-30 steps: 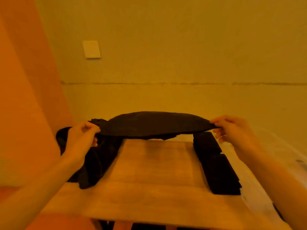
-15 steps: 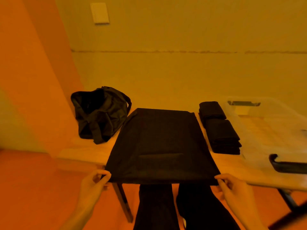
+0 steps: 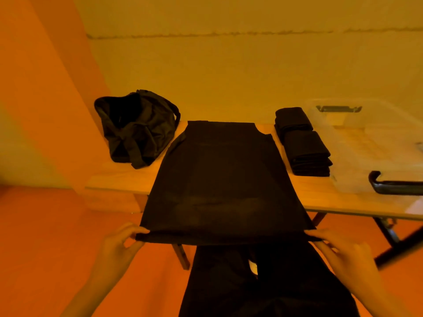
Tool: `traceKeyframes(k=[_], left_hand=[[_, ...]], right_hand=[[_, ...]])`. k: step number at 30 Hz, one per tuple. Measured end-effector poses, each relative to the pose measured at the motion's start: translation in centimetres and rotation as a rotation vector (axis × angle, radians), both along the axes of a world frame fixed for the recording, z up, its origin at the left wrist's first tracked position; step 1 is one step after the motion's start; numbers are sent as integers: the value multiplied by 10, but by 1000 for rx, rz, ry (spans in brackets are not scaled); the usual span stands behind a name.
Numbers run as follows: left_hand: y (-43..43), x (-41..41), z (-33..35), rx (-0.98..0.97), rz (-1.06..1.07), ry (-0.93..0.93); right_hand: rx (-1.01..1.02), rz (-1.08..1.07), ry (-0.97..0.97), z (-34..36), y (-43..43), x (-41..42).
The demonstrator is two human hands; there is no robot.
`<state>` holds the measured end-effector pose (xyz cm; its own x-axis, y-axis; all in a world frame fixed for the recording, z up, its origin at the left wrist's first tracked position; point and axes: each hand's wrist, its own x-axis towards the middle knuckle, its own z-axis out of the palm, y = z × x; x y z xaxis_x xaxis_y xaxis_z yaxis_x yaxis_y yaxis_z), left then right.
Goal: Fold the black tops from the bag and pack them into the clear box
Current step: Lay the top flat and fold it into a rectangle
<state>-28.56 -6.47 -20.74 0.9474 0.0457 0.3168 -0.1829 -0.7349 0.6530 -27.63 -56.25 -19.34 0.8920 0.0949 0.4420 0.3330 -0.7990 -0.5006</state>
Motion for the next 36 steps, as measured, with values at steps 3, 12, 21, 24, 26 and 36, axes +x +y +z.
traceKeyframes(k=[3,12,21,24,26,36], left_hand=[[-2,1,1,4,-8,-80],[16,13,-7,301,-234,-168],[1,45,13,385,-276,6],[-37,99,39,288,-256,125],[-62,148,49,328,-287,202],[-60,319,31,709,-87,404]], right_hand=[[22,34,-43,4,1,1],[-136,153,-33,5,-4,10],[-263,323,89,34,24,31],[-272,345,59,56,85,95],[-345,320,127,64,136,150],[-577,-110,490,15,219,274]])
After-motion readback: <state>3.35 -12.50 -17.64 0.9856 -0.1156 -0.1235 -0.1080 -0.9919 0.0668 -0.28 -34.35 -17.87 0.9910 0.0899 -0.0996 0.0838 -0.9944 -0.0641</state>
